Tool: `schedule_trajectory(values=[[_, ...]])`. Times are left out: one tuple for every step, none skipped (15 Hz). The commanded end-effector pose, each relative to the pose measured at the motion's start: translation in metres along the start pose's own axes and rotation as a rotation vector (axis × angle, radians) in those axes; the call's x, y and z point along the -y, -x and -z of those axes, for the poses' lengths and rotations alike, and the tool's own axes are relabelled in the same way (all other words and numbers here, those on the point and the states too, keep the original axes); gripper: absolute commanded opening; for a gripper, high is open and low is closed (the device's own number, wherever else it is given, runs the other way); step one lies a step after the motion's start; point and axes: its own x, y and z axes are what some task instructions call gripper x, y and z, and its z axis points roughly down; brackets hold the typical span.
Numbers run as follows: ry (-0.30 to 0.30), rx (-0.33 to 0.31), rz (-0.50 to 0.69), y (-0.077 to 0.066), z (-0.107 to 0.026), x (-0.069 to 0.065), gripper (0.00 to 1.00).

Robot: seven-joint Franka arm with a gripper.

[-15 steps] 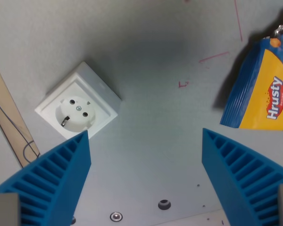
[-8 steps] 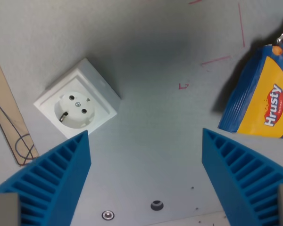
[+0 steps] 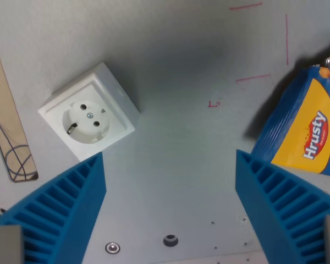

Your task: Rotate around base positive z

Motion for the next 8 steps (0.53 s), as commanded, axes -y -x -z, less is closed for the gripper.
schedule_trajectory(values=[[0.005, -0.006, 0.158, -0.0002, 0.0017, -0.0003, 1.00], [0.005, -0.006, 0.171, -0.0002, 0.0017, -0.0003, 1.00], [0.005, -0.006, 0.185, -0.0002, 0.0017, -0.0003, 1.00], [0.006, -0.006, 0.198, -0.0002, 0.0017, -0.0003, 1.00], [0.006, -0.006, 0.211, -0.0002, 0.0017, -0.0003, 1.00], [0.006, -0.006, 0.225, -0.0002, 0.0017, -0.0003, 1.00], [0.006, -0.006, 0.238, -0.0002, 0.0017, -0.0003, 1.00], [0.007, -0.006, 0.251, -0.0002, 0.0017, -0.0003, 1.00]])
